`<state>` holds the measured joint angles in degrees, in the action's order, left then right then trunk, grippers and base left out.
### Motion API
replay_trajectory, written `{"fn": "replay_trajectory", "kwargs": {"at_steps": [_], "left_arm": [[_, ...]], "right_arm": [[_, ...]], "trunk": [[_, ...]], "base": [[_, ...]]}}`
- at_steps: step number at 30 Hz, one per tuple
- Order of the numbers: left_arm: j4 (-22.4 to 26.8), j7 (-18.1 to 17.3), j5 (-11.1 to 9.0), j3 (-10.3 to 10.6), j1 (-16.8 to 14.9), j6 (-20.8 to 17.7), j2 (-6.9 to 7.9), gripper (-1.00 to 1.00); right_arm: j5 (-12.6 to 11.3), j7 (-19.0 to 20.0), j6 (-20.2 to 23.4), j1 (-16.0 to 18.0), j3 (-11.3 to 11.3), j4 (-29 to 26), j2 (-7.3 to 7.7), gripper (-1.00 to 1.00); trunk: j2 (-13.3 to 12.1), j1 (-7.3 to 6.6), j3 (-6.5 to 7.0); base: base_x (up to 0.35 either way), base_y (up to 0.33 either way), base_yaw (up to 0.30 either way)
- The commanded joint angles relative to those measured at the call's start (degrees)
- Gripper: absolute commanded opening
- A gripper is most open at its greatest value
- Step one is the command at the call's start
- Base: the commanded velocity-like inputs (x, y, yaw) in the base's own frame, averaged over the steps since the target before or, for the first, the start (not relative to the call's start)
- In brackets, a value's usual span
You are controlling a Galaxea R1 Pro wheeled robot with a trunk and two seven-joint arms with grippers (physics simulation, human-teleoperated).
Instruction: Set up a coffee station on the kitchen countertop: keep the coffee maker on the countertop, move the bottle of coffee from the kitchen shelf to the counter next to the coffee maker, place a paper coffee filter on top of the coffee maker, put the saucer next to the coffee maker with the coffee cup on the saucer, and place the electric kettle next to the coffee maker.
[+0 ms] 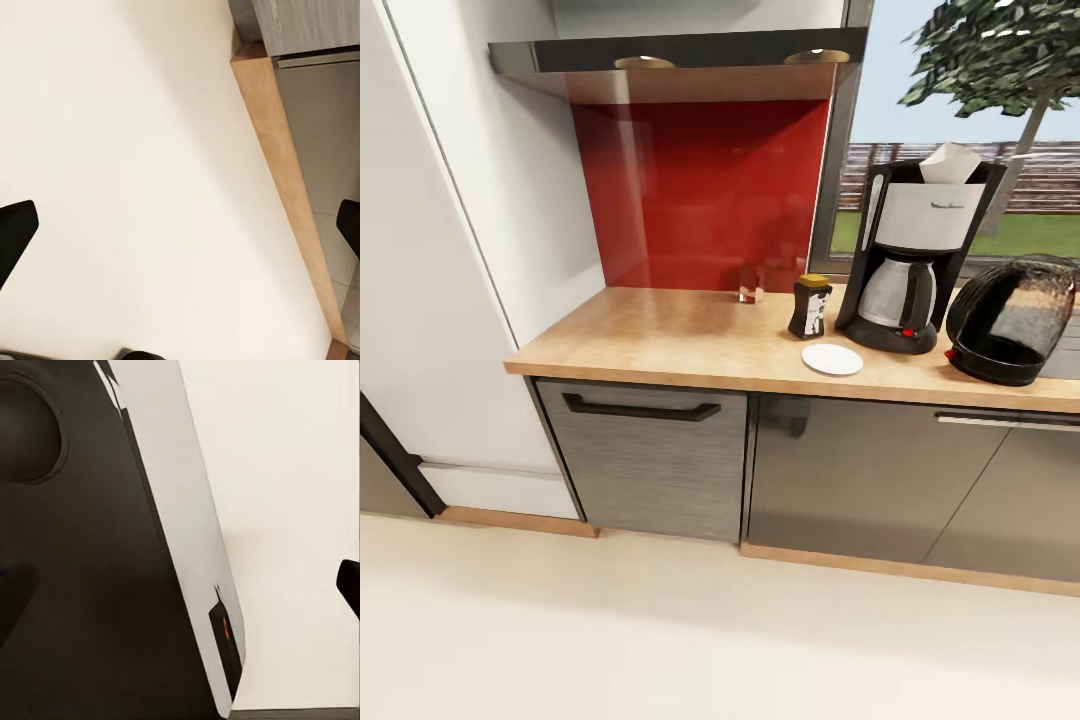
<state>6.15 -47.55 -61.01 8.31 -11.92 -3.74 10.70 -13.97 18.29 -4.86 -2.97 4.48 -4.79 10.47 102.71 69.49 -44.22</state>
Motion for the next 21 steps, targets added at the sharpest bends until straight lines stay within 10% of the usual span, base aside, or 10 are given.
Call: {"fn": "replay_trajectory", "kwargs": {"at_steps": [1,17,21], "left_arm": [[0.0,-0.2,-0.6,0.4,0.0,-0.4,0.03,1.00],[0.0,-0.3,-0.6,0.5,0.0,-0.5,-0.50,1.00],[0.0,-0.3,-0.6,0.5,0.0,-0.5,-0.58,1.00]], "right_arm": [[-0.2,0.3,0.0,0.0,0.4,-0.1,0.00,1.00],[-0.3,0.4,0.1,1.2,0.9,-3.7,-0.43,1.00],[-0.3,0.4,-6.2,1.4,1.0,-5.4,-0.13,1.00]], "trunk": [[0.0,0.00,-0.04],[0.0,0.00,-0.04],[0.0,0.00,-0.04]], "base": [[0.000,0.000,0.000],[0.000,0.000,0.000],[0.000,0.000,0.000]]}}
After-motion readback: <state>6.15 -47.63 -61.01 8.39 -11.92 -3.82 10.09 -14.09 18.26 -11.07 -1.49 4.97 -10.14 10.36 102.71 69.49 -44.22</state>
